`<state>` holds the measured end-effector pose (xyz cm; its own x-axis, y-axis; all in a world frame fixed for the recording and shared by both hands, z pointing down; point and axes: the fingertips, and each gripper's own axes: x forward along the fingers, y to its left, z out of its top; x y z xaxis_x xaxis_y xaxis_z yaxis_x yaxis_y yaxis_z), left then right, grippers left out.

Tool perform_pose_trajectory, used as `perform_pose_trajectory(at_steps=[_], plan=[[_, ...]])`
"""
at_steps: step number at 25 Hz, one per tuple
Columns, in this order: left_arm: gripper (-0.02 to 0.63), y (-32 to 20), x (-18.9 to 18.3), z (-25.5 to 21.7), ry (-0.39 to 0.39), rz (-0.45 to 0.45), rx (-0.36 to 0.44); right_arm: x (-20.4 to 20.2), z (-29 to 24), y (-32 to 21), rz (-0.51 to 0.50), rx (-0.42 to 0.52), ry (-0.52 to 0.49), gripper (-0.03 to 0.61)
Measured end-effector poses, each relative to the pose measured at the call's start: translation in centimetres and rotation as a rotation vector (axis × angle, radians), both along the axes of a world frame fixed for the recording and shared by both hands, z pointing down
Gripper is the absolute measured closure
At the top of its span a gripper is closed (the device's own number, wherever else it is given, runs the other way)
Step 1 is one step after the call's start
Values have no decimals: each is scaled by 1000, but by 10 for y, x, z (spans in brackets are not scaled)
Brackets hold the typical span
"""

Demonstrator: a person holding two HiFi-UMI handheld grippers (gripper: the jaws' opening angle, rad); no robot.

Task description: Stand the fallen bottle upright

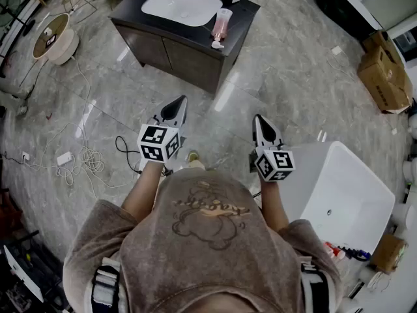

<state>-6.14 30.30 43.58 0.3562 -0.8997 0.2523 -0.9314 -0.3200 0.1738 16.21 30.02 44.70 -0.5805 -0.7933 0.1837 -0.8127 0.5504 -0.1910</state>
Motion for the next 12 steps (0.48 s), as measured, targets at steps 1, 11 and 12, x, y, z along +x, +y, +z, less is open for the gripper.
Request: perform_pose_trajectory(at_steps=[1,11,12], plan=[[595,1,0,0,1,1,0,0,0,1,1,-2,1,580],[595,5,-6,0,1,4,0,-4,3,7,6,-10,9,580],[595,4,-7,0,1,5,-1,-4,3,7,7,-10,10,580]])
